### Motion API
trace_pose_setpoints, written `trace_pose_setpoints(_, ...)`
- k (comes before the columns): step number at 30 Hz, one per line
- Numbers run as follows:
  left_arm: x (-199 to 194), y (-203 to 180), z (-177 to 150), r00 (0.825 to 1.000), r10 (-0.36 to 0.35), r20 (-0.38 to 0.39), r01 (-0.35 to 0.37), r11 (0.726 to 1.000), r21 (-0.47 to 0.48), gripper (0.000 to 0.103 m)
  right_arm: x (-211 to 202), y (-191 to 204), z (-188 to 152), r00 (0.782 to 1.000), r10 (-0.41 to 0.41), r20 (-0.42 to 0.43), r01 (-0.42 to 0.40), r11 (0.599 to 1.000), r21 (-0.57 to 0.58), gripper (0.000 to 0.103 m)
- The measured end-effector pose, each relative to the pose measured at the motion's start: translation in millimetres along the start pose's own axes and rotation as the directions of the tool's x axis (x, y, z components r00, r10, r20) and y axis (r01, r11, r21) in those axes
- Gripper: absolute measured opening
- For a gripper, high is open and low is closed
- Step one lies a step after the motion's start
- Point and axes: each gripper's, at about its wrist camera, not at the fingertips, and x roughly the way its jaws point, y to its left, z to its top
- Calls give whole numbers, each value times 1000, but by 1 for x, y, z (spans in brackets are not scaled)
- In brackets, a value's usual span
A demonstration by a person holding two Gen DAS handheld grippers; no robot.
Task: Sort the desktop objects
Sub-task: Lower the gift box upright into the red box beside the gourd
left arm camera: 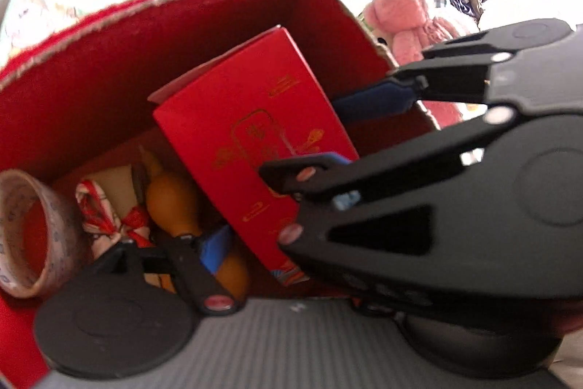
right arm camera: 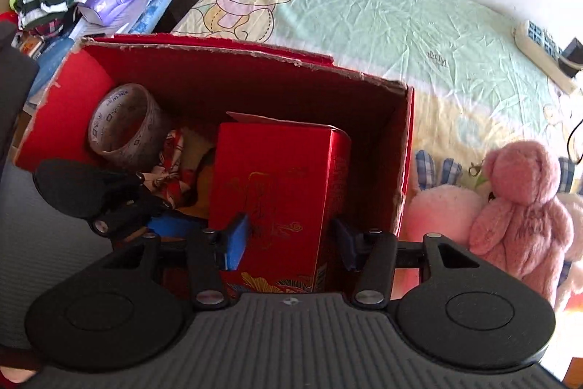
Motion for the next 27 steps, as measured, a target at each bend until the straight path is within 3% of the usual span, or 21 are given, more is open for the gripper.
trace_pose_setpoints(4,0,7,0,998,-58,4,58,998,-14,73,2,1,4,1000,-4,-16,4,1000,4,54)
trace_pose_setpoints(11,-4,5,-2,998,-62,8,62,998,-11,74,3,-3,7,1000,16,-25,-15,999,51,56)
trace_pose_setpoints(16,-14,0,0,996,62,71,-63,998,10,74,2,-7,7,999,46,16,-48,993,104,57)
trace_pose_setpoints(22,-21,8,-5,972,213,96,-213,977,-7,74,3,-6,5,990,61,125,-78,988,136,54)
trace_pose_setpoints(27,-14,4,-1,958,273,86,-274,962,1,75,8,8,4,985,0,174,-19,994,106,57)
